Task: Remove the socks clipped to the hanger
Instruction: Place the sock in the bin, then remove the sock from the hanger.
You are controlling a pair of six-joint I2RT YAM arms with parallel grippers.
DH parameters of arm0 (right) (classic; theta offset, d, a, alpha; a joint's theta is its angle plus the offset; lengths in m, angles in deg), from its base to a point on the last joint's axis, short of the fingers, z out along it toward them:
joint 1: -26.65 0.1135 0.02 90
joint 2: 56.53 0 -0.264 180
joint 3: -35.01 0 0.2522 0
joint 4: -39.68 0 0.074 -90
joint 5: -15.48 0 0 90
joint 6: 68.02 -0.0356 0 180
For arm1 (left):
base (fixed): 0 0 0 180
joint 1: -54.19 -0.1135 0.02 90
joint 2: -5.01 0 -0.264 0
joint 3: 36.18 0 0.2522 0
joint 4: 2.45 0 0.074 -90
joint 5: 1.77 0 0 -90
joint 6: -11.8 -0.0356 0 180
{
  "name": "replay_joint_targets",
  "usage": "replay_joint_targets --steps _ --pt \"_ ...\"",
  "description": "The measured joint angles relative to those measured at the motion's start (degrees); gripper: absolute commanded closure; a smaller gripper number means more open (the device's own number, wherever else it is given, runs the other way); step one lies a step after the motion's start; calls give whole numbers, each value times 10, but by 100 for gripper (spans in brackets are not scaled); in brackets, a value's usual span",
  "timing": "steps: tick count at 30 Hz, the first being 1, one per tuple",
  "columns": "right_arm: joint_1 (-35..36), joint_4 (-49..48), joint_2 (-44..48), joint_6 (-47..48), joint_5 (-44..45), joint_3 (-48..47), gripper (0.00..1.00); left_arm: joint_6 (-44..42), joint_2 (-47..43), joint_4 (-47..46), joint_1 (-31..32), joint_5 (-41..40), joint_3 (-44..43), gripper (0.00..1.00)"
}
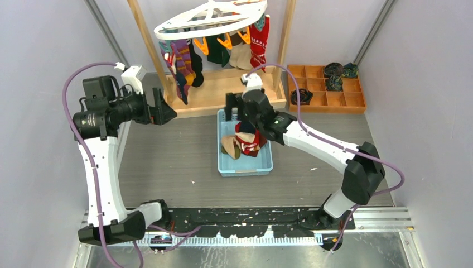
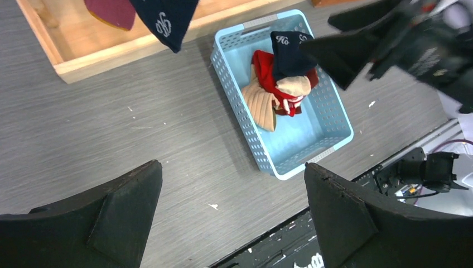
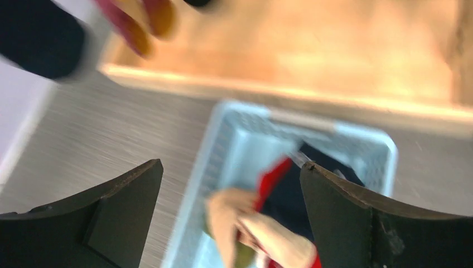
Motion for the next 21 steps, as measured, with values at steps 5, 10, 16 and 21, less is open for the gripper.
replay_joint_targets --steps 5,10,16,21 --pt "49 -36 -26 40 -18 -165 0 0 7 4 -2 18 11 1" --pt "80 -81 -111 82 -45 -300 0 -7 26 36 -18 35 -30 1" --pt "87 -144 -202 109 -58 -325 1 -17 31 56 -42 55 -67 4" --pt "95 -195 -282 138 -42 -360 6 -16 68 67 -85 86 -67 8"
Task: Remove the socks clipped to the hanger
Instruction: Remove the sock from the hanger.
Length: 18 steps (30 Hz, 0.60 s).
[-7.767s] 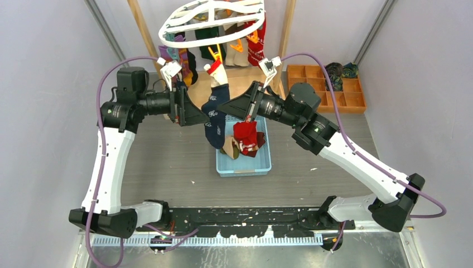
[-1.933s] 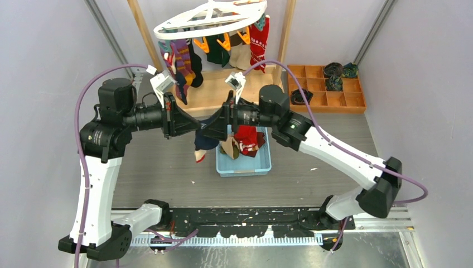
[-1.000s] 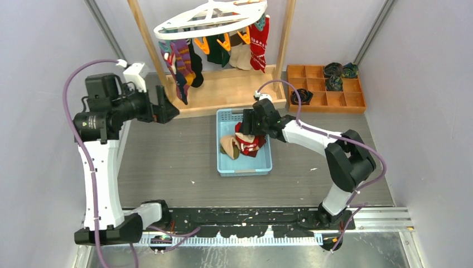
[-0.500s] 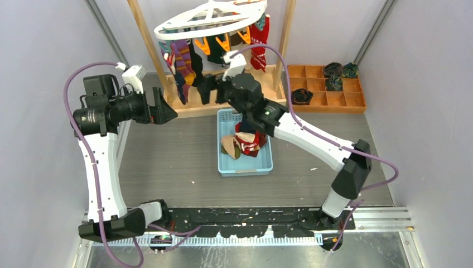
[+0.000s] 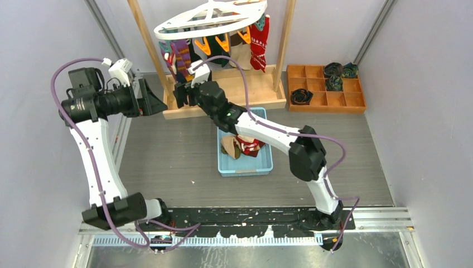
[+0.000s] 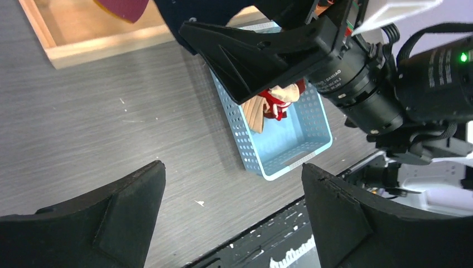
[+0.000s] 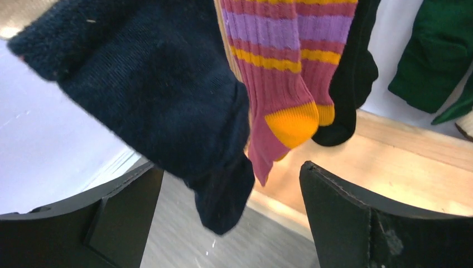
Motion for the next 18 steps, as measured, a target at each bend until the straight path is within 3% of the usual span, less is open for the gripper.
replay_joint_targets --steps 3,6,9,10,14,18 --pt "7 -15 -49 22 22 -51 23 -1 30 7 -15 12 0 7" --pt "11 -22 -74 38 39 -88 52 -8 35 13 -20 17 1 8" --pt "13 -22 -81 46 45 -113 91 -17 23 19 -20 21 2 9" --pt "14 -25 -81 45 45 -117 99 -19 19 21 -20 21 2 9" --pt "20 -41 -66 44 46 -101 99 -30 7 33 -21 23 5 10" --pt "24 -34 -6 31 35 -26 99 -33 -1 37 -21 25 14 10"
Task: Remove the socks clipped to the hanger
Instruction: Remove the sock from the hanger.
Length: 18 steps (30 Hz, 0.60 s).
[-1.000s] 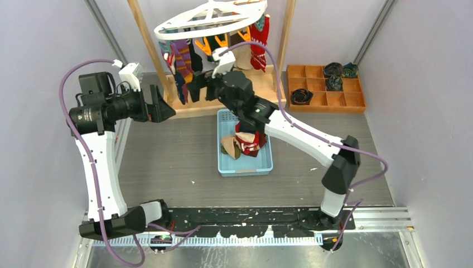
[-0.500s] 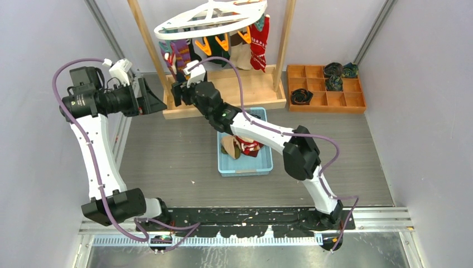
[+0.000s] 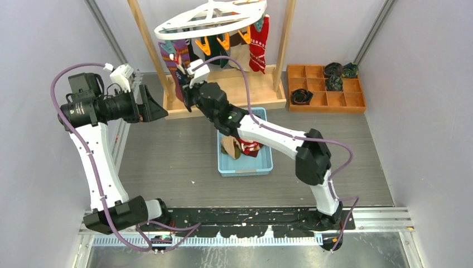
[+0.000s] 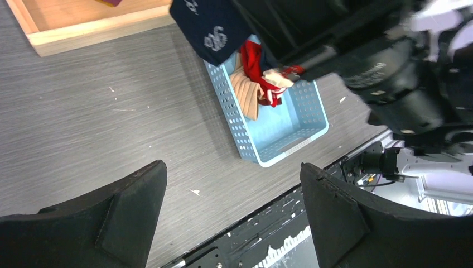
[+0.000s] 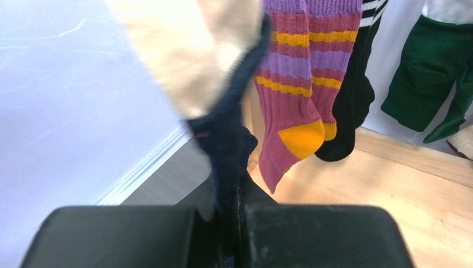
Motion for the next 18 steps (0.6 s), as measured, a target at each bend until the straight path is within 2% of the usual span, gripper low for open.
replay_joint_targets --steps 14,18 --pt "8 118 323 -128 -77 156 99 -34 -24 44 1 66 11 5" --pt "7 153 381 -164 -93 208 99 -39 -25 51 19 85 12 2"
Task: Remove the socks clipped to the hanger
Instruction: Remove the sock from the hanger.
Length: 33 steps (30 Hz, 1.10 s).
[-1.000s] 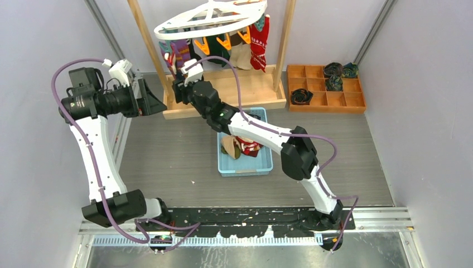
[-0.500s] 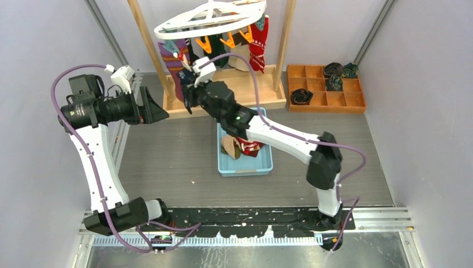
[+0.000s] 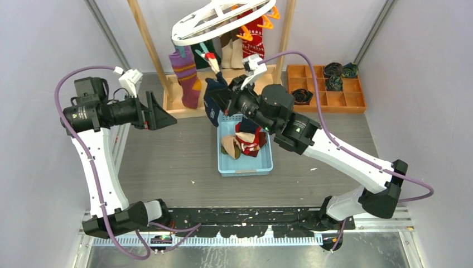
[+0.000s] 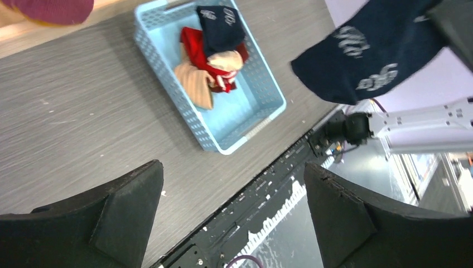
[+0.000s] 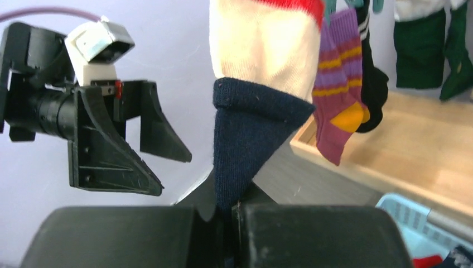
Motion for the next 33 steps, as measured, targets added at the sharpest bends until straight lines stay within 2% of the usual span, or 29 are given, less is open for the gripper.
replay_joint_targets --steps 5,10,18,24,29,33 --pt "0 28 31 -40 -15 53 99 23 -9 -12 61 8 8 2" --pt "0 31 52 -68 -30 97 99 47 -17 -33 74 16 8 2" --pt "-1 -11 82 -107 -104 126 99 108 -41 -127 148 27 59 2" --pt "-2 -51 97 -148 -129 140 99 150 -16 -189 229 39 56 3" --pt "-5 -73 95 -190 -151 140 99 168 15 -216 249 67 56 5" --pt "-10 -98 84 -225 -171 140 99 179 20 -234 256 84 56 11"
